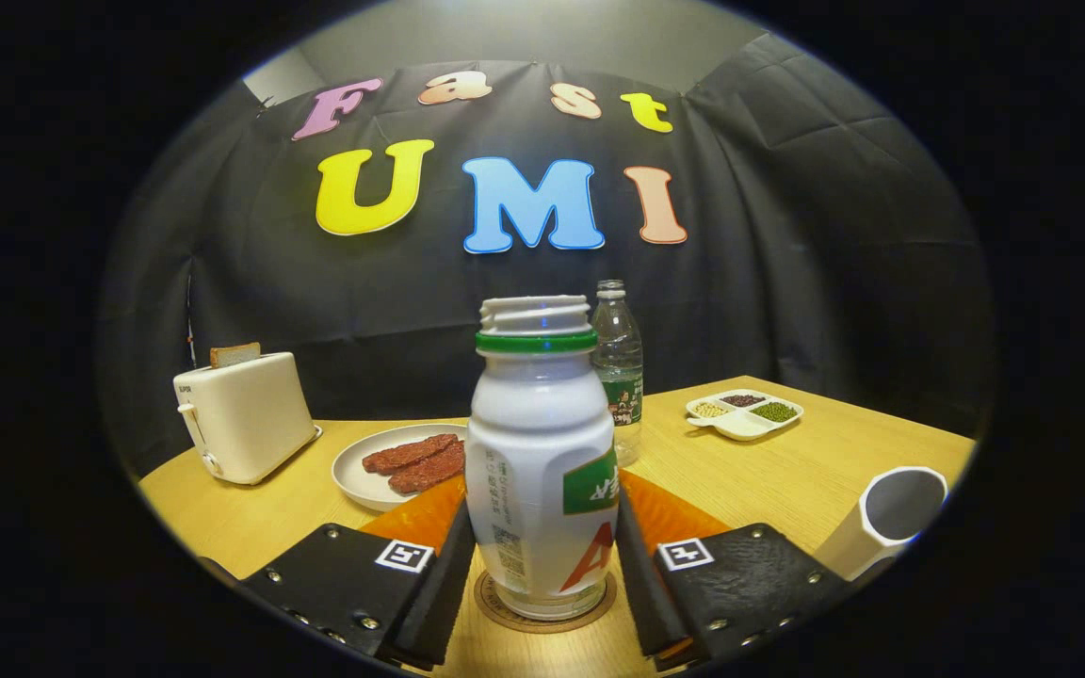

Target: Take the bottle from table, then pour the juice into the cup, finally place the bottle on the coaster

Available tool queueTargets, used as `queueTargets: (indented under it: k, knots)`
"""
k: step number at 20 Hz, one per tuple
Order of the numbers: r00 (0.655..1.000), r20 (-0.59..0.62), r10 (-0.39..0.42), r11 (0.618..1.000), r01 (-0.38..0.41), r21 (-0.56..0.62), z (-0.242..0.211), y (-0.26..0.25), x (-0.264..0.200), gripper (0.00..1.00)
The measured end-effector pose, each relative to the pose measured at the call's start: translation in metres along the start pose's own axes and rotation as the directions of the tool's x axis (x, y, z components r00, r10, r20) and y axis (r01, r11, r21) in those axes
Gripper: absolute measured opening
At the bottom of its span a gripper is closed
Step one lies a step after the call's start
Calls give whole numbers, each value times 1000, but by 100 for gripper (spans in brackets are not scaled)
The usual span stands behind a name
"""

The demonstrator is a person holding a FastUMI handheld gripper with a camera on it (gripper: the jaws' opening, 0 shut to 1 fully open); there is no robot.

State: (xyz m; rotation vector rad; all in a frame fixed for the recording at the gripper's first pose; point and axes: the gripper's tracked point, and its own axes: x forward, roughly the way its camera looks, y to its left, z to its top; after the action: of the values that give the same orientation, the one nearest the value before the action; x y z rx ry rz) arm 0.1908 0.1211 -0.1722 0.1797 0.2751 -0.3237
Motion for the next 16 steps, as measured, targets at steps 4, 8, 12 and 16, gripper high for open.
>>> queueTargets:
  k: [4, 8, 12, 16]
  knots:
    - [999, 45, 9, 1000, -9, 7, 20, 1, -12, 88]
    - [994, 113, 8, 1000, -10, 17, 48, -1, -36, 96]
    - [984, 177, -2, 1000, -3, 28, 80, -4, -77, 96]
    - [981, 191, 19, 999, -23, 22, 98, 3, -116, 96]
